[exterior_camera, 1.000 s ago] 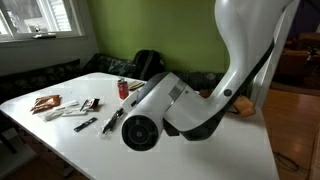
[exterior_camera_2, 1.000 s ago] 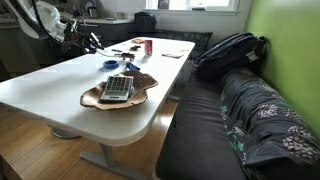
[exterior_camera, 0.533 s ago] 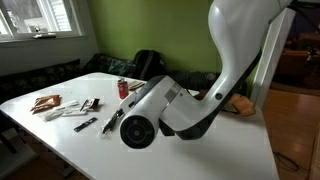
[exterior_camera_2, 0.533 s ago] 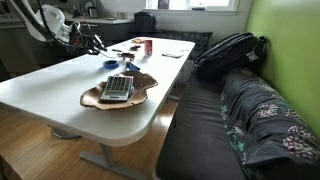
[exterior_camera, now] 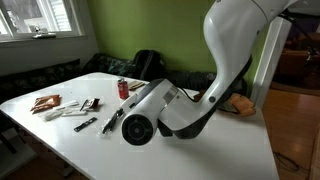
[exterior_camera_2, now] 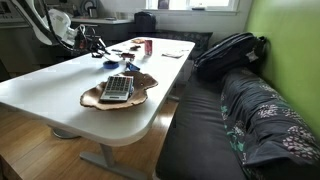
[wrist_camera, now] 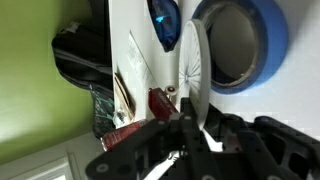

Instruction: Place the white object on the tape

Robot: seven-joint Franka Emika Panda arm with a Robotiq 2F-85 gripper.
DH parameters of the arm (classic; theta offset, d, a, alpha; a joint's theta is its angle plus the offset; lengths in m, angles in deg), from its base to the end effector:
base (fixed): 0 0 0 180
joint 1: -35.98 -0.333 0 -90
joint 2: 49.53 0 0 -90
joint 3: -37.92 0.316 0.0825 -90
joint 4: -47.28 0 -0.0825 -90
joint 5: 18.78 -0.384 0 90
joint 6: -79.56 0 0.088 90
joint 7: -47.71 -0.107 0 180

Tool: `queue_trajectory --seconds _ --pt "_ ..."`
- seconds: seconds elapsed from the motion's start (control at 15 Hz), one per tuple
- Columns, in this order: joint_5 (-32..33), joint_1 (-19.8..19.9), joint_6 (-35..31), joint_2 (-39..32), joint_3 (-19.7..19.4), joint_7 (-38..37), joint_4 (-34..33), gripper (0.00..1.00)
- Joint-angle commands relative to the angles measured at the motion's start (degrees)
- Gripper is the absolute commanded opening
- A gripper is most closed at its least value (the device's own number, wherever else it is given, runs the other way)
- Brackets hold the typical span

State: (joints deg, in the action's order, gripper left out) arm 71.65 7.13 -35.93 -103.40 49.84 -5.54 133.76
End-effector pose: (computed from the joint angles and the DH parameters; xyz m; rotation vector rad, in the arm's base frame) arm 0.5759 0.3898 0.1137 1.9703 0.8180 0.6809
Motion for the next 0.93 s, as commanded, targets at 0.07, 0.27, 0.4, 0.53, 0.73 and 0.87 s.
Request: queue_trajectory --seconds 0.07,0.27,0.4,0.53,0.73,0.87 --pt "1.6 -0.7 1.0 -0.6 -0.4 -1.5 -0.2 0.04" --pt "1.4 -1.0 1.4 -0.8 -0.3 -1.7 -0.1 0.04" --pt "1.6 -1.4 2.0 -0.8 -0.5 -2.0 0.0 0.04" --pt "1.8 -1.8 3.3 -0.7 -0.7 -2.8 0.1 0.04" --pt "1.9 -2.2 4.8 -0.5 -0.7 -3.6 0.2 0.04" --pt "1.9 -2.2 5.4 -0.7 -0.5 -3.8 0.2 0.04"
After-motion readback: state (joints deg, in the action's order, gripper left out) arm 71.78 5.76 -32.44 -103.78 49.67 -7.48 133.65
